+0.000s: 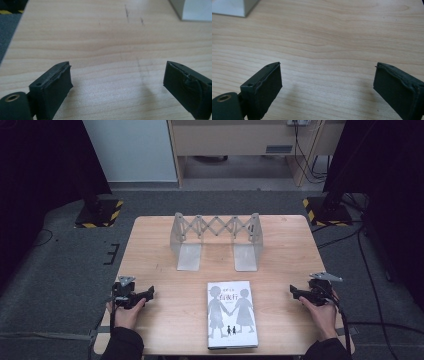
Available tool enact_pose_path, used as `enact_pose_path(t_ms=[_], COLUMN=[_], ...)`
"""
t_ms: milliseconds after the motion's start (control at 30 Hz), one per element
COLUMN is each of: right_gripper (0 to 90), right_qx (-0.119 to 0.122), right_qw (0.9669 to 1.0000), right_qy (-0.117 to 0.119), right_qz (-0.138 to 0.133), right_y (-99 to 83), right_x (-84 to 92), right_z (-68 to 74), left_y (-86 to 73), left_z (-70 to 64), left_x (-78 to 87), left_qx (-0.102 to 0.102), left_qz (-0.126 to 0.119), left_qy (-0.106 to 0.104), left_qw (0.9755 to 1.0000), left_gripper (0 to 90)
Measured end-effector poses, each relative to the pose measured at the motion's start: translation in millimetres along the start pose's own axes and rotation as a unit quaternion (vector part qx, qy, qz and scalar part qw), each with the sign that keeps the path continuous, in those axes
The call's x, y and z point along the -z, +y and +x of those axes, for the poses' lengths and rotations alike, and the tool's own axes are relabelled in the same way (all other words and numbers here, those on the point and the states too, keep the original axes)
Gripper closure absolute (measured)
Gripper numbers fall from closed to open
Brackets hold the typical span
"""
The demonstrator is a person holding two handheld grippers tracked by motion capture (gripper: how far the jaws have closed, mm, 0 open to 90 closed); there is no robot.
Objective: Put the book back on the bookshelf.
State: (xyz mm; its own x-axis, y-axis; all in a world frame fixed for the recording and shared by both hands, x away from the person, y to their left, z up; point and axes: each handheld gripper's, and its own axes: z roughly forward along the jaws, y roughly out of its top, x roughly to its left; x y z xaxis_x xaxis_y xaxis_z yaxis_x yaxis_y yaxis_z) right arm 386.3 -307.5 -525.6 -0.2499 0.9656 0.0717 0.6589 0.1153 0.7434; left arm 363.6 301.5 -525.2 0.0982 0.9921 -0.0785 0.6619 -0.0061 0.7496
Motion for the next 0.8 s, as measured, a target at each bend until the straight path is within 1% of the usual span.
enact_pose_path(t_ms=[67, 100, 133, 167, 200, 267, 300, 333, 367, 400, 433, 467, 500, 533, 567, 600, 667, 700, 733, 800], right_gripper=[9.3, 10.8, 10.8, 13.4, 13.4, 17.6, 18.8, 22.2, 22.2, 23.6, 26.1, 26.1, 28.3, 28.9, 28.9, 29.2, 29.2, 28.6, 28.6, 26.3], right_qx=[-0.004, -0.002, -0.002, 0.005, 0.005, 0.023, 0.032, 0.044, 0.044, 0.047, 0.054, 0.054, 0.053, 0.049, 0.049, 0.051, 0.049, 0.050, 0.050, 0.044], right_qw=[1.0000, 0.9999, 0.9999, 0.9998, 0.9998, 0.9994, 0.9992, 0.9988, 0.9988, 0.9986, 0.9978, 0.9978, 0.9977, 0.9976, 0.9976, 0.9974, 0.9974, 0.9969, 0.9969, 0.9970], right_qy=[0.002, 0.009, 0.009, 0.012, 0.012, 0.010, 0.006, 0.005, 0.005, 0.005, 0.004, 0.004, 0.015, 0.029, 0.029, 0.034, 0.036, 0.047, 0.047, 0.055], right_qz=[0.000, -0.005, -0.005, -0.012, -0.012, -0.023, -0.024, -0.019, -0.019, -0.025, -0.037, -0.037, -0.040, -0.039, -0.039, -0.038, -0.038, -0.038, -0.038, -0.032], right_y=[0.5, 1.0, 1.0, 1.0, 1.0, 1.0, 0.9, 1.5, 1.5, 2.0, 3.3, 3.3, 3.9, 4.9, 4.9, 5.1, 5.4, 5.7, 5.7, 5.7], right_x=[1.6, 5.1, 5.1, 7.7, 7.7, 10.1, 10.8, 13.2, 13.2, 14.4, 17.1, 17.1, 18.4, 20.2, 20.2, 21.2, 21.4, 22.0, 22.0, 22.0], right_z=[1.6, 4.2, 4.2, 6.7, 6.7, 10.5, 11.7, 15.5, 15.5, 17.0, 19.6, 19.6, 20.7, 23.5, 23.5, 26.3, 27.0, 28.9, 28.9, 31.1], left_y=[1.9, 2.8, 3.3, 4.1, 5.2, 6.2, 6.7, 7.1, 7.1, 7.3, 7.4, 7.5, 7.5, 7.4, 7.4, 7.3, 7.1, 7.0, 7.0, 6.6], left_z=[-3.4, -5.7, -7.6, -10.3, -13.7, -18.6, -22.1, -26.3, -26.3, -28.3, -30.3, -32.1, -34.0, -38.2, -38.2, -40.1, -43.1, -45.9, -45.9, -49.7], left_x=[5.9, 8.5, 10.2, 12.2, 14.2, 16.0, 17.0, 18.1, 18.1, 18.7, 19.2, 19.6, 19.9, 20.4, 20.4, 20.4, 21.0, 21.7, 21.7, 22.5], left_qx=[0.011, 0.012, 0.012, 0.011, 0.009, 0.007, 0.004, 0.002, 0.002, 0.001, -0.001, -0.005, -0.008, -0.017, -0.017, -0.017, -0.022, -0.027, -0.027, -0.030], left_qz=[-0.022, -0.028, -0.033, -0.039, -0.042, -0.046, -0.047, -0.047, -0.047, -0.047, -0.047, -0.047, -0.049, -0.050, -0.050, -0.051, -0.049, -0.050, -0.050, -0.056], left_qy=[-0.011, -0.013, -0.014, -0.014, -0.018, -0.023, -0.027, -0.035, -0.035, -0.040, -0.044, -0.048, -0.050, -0.056, -0.056, -0.061, -0.067, -0.070, -0.070, -0.076], left_qw=[0.9997, 0.9994, 0.9993, 0.9991, 0.9989, 0.9986, 0.9985, 0.9982, 0.9982, 0.9981, 0.9979, 0.9977, 0.9975, 0.9970, 0.9970, 0.9967, 0.9963, 0.9960, 0.9960, 0.9951], left_gripper=[9.3, 11.3, 11.3, 13.2, 13.2, 14.1, 14.3, 15.5, 15.6, 16.5, 17.2, 17.2, 17.2, 17.4, 17.5, 17.7, 17.8, 18.1, 18.0, 18.5])
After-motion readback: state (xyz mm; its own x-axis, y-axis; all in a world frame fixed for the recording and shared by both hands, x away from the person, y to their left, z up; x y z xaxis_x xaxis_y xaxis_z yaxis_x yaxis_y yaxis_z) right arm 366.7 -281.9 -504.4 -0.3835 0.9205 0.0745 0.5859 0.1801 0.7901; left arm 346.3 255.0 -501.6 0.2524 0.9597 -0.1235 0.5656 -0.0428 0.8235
